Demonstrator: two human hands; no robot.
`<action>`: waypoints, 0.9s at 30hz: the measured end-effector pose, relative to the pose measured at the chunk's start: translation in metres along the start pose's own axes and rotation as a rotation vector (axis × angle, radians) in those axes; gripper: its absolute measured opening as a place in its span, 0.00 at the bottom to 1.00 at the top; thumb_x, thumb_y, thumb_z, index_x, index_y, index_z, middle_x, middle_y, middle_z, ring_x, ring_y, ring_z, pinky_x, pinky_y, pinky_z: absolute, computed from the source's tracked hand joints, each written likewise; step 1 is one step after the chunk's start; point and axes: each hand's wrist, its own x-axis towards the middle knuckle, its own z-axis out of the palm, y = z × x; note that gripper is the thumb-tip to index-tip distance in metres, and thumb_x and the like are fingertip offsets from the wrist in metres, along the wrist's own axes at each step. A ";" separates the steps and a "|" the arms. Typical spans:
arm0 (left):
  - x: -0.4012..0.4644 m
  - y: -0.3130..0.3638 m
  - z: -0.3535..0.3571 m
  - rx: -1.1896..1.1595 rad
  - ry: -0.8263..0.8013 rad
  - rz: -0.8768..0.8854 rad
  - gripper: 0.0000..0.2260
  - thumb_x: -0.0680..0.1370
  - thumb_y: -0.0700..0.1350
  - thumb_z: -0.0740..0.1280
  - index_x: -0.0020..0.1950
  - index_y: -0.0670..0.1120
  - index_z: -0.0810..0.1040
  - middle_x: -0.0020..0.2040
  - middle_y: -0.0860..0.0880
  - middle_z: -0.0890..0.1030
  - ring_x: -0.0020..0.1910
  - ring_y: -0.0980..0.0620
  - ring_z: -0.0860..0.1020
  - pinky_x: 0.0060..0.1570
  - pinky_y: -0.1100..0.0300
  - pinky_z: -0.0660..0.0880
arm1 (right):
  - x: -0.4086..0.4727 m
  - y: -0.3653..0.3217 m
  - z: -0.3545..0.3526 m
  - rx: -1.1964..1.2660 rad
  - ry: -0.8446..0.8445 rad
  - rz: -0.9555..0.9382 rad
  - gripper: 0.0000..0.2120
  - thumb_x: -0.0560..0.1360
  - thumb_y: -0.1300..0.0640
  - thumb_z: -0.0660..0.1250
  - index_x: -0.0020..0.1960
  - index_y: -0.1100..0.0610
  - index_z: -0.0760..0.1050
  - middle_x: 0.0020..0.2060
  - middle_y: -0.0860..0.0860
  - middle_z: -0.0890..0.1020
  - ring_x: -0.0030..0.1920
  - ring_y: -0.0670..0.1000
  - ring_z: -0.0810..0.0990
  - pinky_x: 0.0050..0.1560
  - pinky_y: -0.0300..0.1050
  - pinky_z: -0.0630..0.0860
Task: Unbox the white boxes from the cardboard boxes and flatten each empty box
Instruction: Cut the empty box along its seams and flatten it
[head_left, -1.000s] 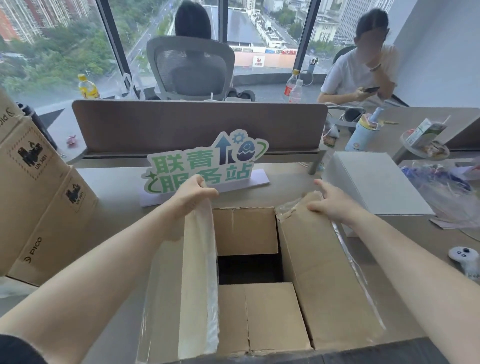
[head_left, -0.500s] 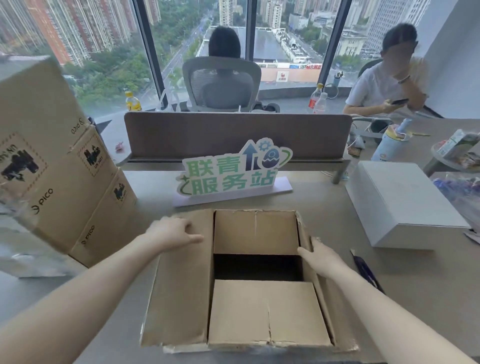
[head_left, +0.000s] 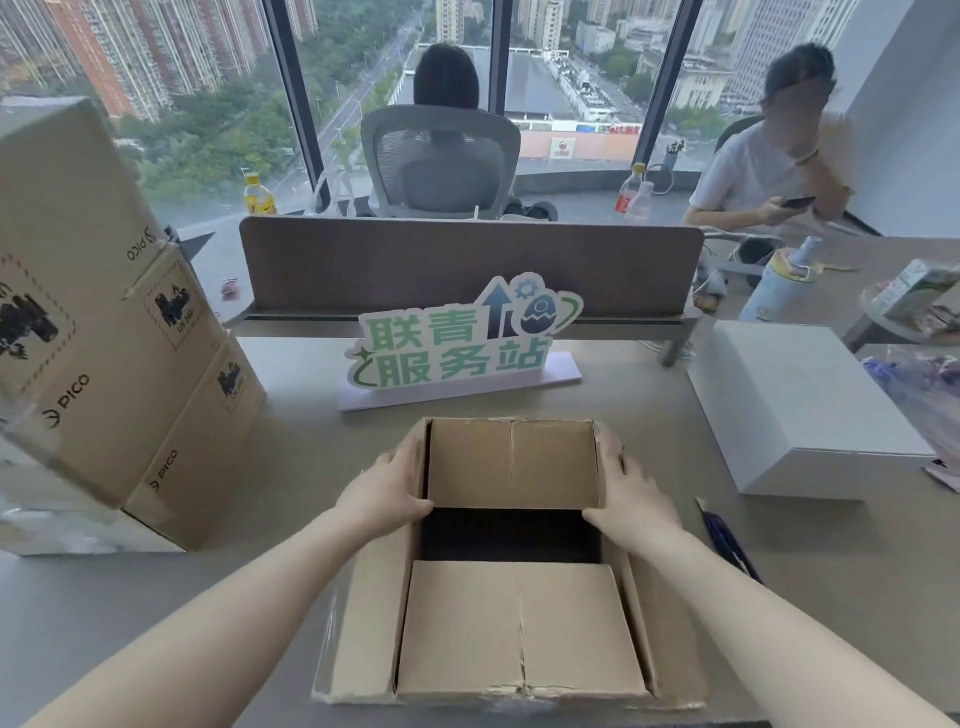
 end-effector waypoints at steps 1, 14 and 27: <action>0.002 0.006 -0.003 0.084 0.044 0.044 0.48 0.70 0.53 0.71 0.79 0.60 0.41 0.75 0.47 0.64 0.69 0.42 0.69 0.61 0.49 0.73 | 0.002 -0.005 -0.001 -0.158 0.024 -0.058 0.53 0.73 0.46 0.70 0.77 0.42 0.30 0.78 0.56 0.51 0.72 0.64 0.62 0.62 0.55 0.73; 0.013 0.031 0.002 0.305 0.136 0.203 0.45 0.72 0.48 0.68 0.80 0.56 0.41 0.80 0.47 0.53 0.75 0.42 0.59 0.66 0.48 0.69 | 0.011 -0.005 -0.013 -0.278 0.156 -0.321 0.35 0.76 0.42 0.60 0.79 0.51 0.55 0.80 0.53 0.55 0.76 0.57 0.61 0.63 0.52 0.74; 0.060 0.056 -0.028 -0.527 0.442 0.010 0.09 0.79 0.45 0.68 0.56 0.46 0.73 0.52 0.48 0.80 0.51 0.49 0.78 0.50 0.59 0.70 | 0.086 -0.029 -0.039 0.543 0.419 -0.125 0.23 0.76 0.59 0.68 0.68 0.52 0.67 0.58 0.47 0.75 0.56 0.56 0.79 0.53 0.46 0.72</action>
